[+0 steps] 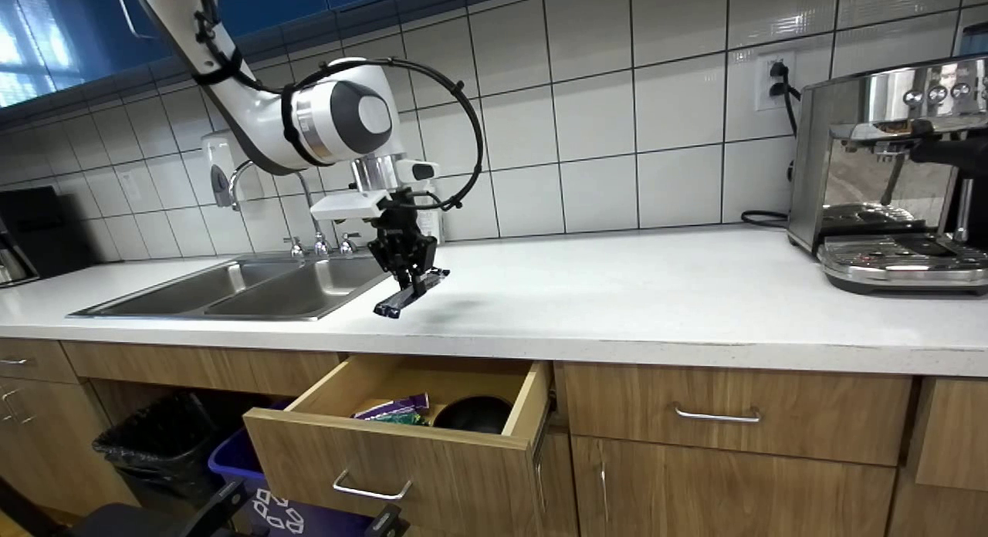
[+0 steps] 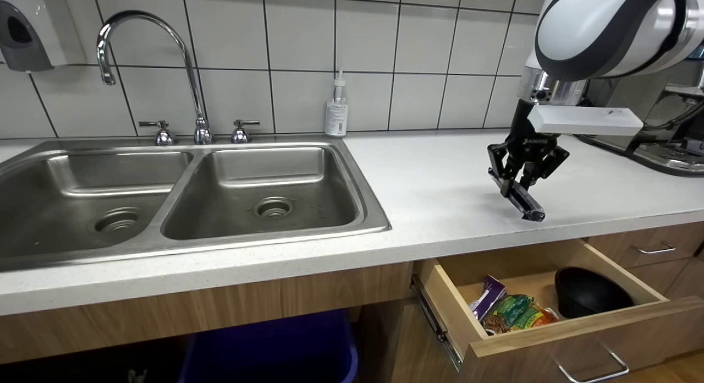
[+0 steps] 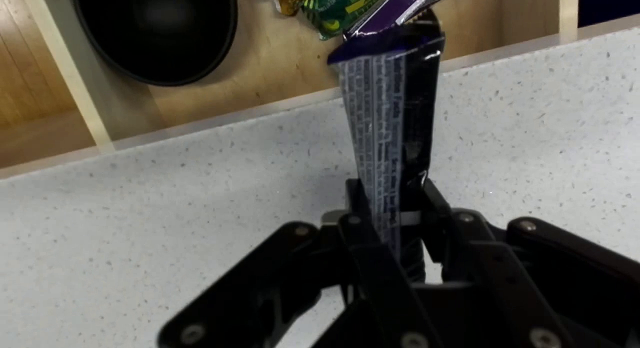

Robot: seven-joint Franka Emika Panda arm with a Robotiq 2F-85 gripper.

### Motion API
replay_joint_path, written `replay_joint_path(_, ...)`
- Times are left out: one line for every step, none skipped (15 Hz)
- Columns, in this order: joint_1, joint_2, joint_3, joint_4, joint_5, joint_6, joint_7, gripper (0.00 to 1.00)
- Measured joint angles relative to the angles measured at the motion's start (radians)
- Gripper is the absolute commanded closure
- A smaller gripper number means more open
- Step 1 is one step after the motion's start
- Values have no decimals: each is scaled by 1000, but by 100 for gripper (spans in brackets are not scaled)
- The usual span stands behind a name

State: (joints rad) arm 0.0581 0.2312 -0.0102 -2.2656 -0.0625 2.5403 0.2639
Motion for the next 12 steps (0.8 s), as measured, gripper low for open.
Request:
replay_joint_path(1,-4,0,-9,6,1,14,93)
replay_joint_path(2,-8,0,-18,14,2,26,93)
replay_joint_path(2,-12,0,-26,24,3,34,93)
replay_joint_path(3,-16,0,-33,34,4,42,93)
replay_joint_path(3,-21,0,-40,45,5,51,93)
replay_joint_path(3,-25,0,-45,51,6,64,93)
replay_joint_path(3,-30,0,-50,55,8,81,93)
replay_joint_path(3,-35,-1,-56,58,10,100,93)
replay_joint_path(3,-40,-1,-61,62,10,118,93)
replay_joint_path(3,-46,-2,-67,63,11,135,93)
replay_joint_path(3,-52,-3,-73,63,12,152,93)
replay_joint_path(3,-58,-4,-80,63,14,171,93)
